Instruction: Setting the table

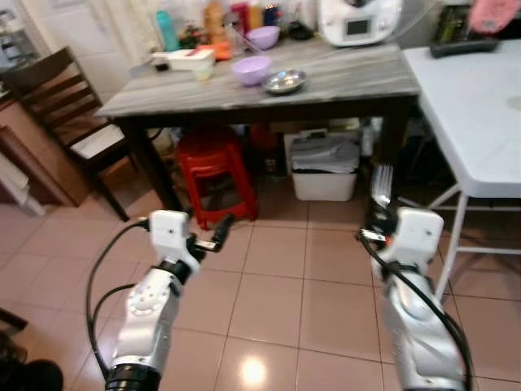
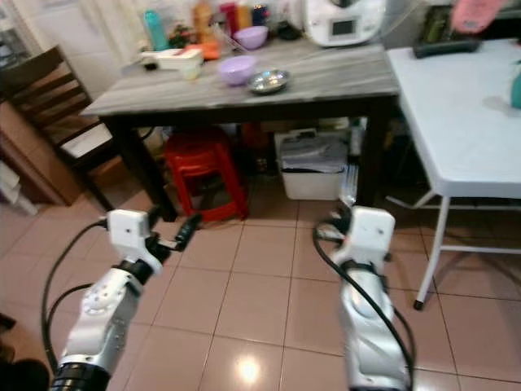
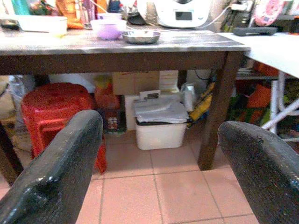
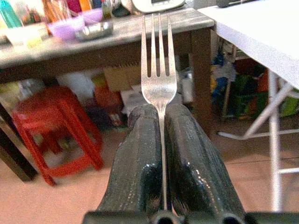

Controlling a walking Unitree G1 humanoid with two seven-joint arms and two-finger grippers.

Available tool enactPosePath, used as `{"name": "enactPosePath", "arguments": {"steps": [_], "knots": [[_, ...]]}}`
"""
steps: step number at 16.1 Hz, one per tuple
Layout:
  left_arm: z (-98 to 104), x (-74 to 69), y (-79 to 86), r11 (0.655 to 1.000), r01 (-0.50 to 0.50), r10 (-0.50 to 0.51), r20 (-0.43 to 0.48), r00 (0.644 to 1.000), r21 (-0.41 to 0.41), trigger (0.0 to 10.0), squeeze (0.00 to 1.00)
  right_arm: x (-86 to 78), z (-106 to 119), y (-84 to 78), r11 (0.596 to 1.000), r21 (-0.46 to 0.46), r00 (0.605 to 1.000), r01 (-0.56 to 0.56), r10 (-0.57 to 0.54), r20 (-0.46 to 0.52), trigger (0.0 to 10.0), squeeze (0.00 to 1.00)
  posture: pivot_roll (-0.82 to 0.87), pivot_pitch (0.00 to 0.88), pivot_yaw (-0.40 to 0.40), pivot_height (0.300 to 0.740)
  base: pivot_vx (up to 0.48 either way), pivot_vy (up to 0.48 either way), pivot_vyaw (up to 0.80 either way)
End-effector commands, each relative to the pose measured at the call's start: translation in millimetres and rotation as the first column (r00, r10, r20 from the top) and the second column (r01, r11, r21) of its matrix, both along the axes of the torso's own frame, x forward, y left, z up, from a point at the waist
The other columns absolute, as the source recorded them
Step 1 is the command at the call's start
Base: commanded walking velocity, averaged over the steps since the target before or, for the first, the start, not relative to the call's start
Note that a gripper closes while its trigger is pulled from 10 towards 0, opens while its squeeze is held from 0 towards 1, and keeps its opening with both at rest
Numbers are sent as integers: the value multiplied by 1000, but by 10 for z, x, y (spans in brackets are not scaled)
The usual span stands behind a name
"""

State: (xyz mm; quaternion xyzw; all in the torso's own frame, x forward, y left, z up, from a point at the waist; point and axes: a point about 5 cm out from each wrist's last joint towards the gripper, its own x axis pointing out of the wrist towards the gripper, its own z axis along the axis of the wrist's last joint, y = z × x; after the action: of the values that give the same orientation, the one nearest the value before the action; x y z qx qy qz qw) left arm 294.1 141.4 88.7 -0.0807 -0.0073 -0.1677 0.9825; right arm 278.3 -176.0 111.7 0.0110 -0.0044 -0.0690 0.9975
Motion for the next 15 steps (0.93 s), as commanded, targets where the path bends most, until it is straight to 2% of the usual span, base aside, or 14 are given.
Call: {"name": "enactPosePath", "arguments": {"steps": [1, 5, 13, 15], "knots": [[-11, -33, 111, 1000, -17, 17, -5, 1000, 12, 10000, 0, 0, 100, 49, 999, -24, 998, -33, 34, 51, 10000, 0, -67, 0, 145, 740, 270, 0, 0], [-53, -88, 94, 1000, -5, 5, -19, 1000, -10, 10000, 0, -69, 76, 30, 995, -69, 997, -66, 69, 45, 10000, 0, -69, 1, 139, 740, 398, 0, 0], [-25, -59, 42, 1000, 14, -14, -16, 1000, -19, 10000, 0, -95, 73, 84, 994, -74, 995, -84, 88, 49, 10000, 0, -75, 0, 148, 740, 480, 0, 0], [-16, -45, 21, 1000, 20, -20, -14, 1000, -18, 10000, 0, -90, 70, 92, 994, -74, 995, -85, 89, 49, 10000, 0, -75, 0, 148, 740, 480, 0, 406]]}}
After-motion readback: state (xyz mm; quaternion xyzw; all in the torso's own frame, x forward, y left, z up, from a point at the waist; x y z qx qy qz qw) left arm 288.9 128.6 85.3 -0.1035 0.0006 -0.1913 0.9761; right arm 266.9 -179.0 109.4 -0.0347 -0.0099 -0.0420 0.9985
